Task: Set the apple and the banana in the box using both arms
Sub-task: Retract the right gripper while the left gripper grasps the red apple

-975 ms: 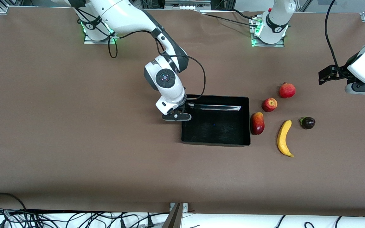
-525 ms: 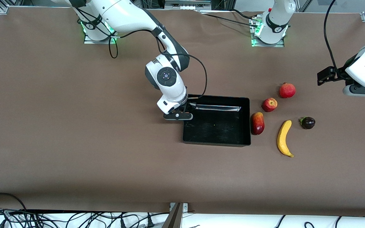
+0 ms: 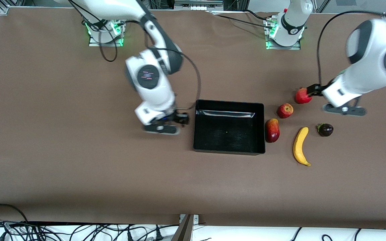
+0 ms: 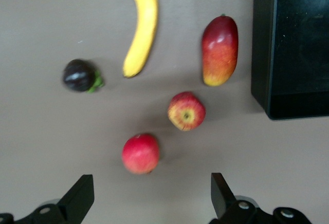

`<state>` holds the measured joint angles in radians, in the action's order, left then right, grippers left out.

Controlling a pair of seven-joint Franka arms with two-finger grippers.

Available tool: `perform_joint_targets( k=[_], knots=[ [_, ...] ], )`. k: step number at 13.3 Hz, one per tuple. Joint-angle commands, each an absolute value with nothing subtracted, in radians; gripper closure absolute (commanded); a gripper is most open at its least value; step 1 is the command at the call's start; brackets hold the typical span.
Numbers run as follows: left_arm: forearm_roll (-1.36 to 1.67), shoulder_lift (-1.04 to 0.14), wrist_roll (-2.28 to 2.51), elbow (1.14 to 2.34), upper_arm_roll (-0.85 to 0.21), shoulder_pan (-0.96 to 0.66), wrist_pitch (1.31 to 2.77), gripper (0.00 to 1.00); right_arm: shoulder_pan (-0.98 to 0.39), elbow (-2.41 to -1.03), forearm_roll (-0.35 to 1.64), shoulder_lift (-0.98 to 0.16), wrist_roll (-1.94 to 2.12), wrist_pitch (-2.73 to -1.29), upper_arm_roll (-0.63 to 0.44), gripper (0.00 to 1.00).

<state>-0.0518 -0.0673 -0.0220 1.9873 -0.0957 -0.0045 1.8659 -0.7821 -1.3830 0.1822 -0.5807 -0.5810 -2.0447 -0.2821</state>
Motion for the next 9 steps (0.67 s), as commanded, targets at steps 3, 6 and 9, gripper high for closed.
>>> perform_joint_targets(
  k=[3,6,9],
  knots=[
    [-0.038,-0.052,-0.012,2.270,-0.121,0.002,2.265,0.00,-0.779,-1.431,0.199,-0.356,-0.427,-1.809,-0.434,0.00],
    [-0.057,-0.121,-0.011,2.360,-0.120,-0.005,2.443,0.00,-0.779,-1.547,0.198,-0.185,-0.379,-1.763,-0.477,0.00],
    [-0.058,-0.201,-0.011,2.425,-0.120,-0.003,2.630,0.00,-0.779,-1.604,0.187,-0.097,-0.263,-1.723,-0.558,0.00]
  ],
)
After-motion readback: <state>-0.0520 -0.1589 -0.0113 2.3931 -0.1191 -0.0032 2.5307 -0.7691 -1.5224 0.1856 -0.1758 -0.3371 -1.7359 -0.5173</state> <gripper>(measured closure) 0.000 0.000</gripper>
